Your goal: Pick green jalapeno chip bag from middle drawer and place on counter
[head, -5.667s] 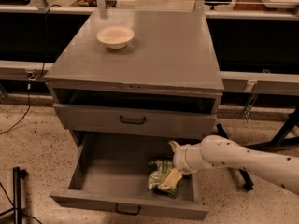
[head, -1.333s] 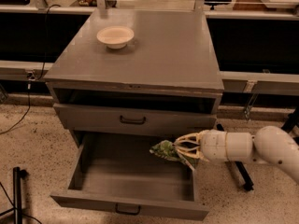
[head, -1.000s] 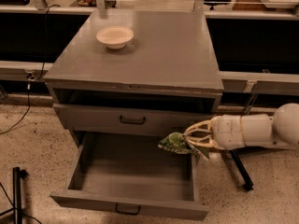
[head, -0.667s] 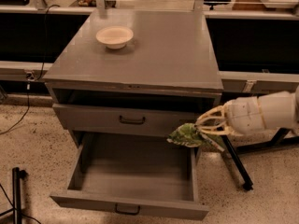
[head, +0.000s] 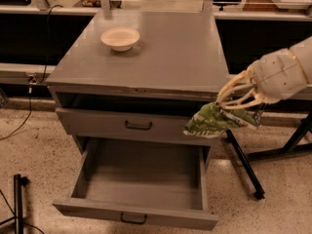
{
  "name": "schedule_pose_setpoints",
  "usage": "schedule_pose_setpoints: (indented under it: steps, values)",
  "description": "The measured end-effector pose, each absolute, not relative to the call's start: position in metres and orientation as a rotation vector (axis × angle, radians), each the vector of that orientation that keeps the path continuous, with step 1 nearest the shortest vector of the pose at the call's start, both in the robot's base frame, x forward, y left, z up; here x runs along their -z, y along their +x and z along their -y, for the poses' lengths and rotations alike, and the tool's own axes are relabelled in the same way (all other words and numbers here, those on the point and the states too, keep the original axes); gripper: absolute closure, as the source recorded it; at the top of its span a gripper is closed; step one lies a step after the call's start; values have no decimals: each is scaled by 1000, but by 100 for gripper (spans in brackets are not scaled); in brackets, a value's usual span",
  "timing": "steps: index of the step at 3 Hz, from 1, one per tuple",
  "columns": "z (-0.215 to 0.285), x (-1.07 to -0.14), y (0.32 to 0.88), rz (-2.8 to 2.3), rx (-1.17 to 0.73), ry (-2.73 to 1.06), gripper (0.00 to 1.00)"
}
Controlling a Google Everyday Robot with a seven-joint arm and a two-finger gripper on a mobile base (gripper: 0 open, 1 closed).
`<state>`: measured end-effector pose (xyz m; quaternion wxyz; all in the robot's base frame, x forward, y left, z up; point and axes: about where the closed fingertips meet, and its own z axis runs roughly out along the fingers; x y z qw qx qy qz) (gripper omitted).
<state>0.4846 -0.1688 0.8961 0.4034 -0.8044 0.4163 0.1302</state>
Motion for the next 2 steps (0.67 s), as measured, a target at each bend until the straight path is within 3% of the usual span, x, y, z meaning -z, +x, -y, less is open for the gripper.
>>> schedule_pose_setpoints:
  steps: [2]
  values:
    - [145, -962, 528, -1142, -380, -1909, 100]
